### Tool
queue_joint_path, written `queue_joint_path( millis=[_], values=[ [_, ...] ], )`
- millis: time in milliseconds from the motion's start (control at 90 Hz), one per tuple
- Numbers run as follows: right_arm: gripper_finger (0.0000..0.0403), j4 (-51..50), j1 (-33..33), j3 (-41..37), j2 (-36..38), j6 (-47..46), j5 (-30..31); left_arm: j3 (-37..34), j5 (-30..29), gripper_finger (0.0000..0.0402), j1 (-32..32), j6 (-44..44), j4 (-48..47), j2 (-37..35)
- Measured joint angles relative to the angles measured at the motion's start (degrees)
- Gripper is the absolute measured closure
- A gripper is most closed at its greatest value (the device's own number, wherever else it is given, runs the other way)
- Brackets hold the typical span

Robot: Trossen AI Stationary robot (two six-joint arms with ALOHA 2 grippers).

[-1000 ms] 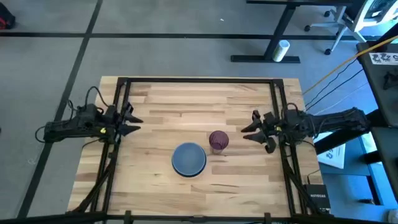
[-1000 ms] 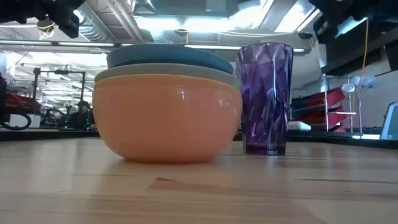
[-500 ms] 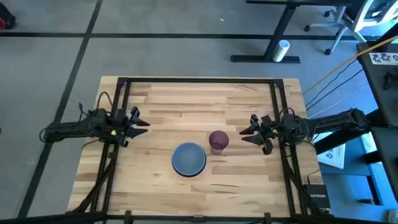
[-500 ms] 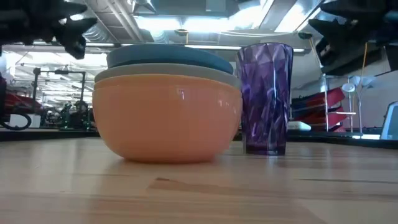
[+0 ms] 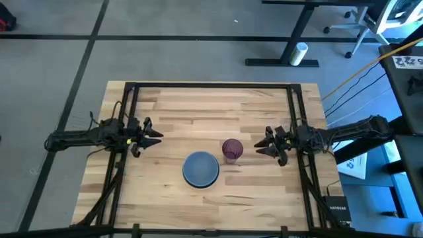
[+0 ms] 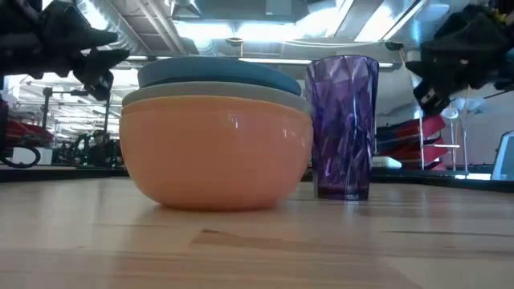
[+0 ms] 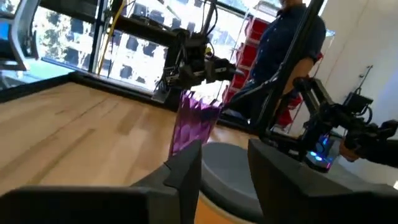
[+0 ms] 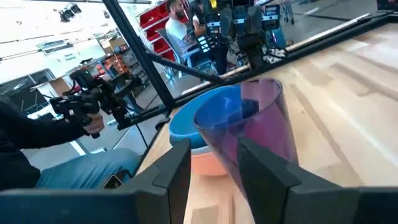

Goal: Nest bowls inside each other
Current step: Return to Home Position

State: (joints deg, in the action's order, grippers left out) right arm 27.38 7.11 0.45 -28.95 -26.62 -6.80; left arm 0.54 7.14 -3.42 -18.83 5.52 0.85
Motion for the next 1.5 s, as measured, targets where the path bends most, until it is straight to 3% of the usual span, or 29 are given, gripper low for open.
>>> queue_joint_path(
  millis=[267, 711, 1000, 1344, 1500],
  values=[
    [0.0288, -1.23, 0.00, 0.00, 0.02, 4.71, 0.24, 0.00, -0.56, 0.0288, 0.00, 1.93, -1.36, -0.01],
    [0.0288, -20.21, -0.02, -0.02, -0.02, 2.85, 6.39, 0.02, -3.63, 0.0288, -0.02, 2.50, -4.44, 0.28],
    [0.0288, -21.54, 0.00, -0.02, -0.02, 6.07, 8.17, 0.04, -5.84, 0.0288, -0.02, 1.27, -4.94, 0.28],
    [0.0288, -21.52, 0.00, -0.02, -0.02, 7.13, 16.80, 0.09, -7.88, 0.0288, -0.02, 7.28, -5.25, 0.34],
    [0.0288, -21.48, 0.00, -0.02, -0.02, 7.11, 17.77, 0.09, -7.98, 0.0288, 0.00, 6.41, -5.25, 0.32]
  ],
)
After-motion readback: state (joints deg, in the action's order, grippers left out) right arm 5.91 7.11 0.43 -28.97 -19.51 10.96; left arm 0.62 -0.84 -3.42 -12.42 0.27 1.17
